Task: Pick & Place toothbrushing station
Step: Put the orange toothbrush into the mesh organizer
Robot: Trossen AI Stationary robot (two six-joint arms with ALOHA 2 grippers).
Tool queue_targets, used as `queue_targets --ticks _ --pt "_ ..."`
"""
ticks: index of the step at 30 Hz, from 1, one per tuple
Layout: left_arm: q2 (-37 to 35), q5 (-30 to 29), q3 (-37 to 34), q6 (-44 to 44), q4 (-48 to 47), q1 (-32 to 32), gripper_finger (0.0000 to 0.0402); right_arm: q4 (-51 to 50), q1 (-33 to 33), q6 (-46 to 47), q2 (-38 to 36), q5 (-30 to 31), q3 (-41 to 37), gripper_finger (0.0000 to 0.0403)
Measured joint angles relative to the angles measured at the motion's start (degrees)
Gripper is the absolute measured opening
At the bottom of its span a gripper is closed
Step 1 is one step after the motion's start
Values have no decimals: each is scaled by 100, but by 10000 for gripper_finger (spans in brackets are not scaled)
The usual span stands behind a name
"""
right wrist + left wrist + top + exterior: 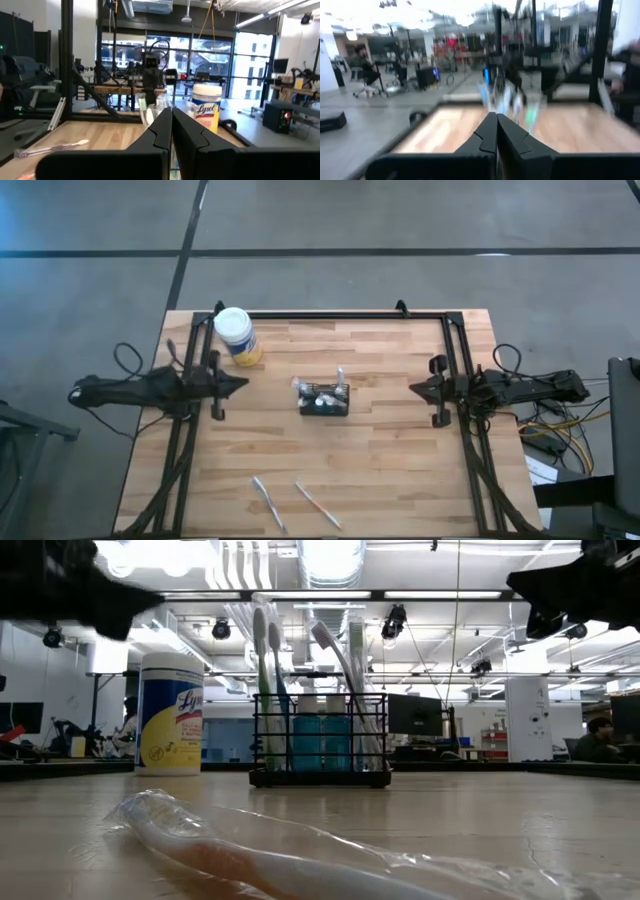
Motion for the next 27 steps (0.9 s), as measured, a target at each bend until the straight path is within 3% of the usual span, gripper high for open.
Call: queue_targets --ticks 17,22,27 --pt "-443 668 -760 71 -118 0 2 531 139 808 1093 -68 240 8" --pt "-474 670 -729 -136 -165 2 3 237 530 868 2137 -58 1273 8" --pt "-474 649 -566 -201 -155 2 3 -1119 1117 950 3761 405 3019 8"
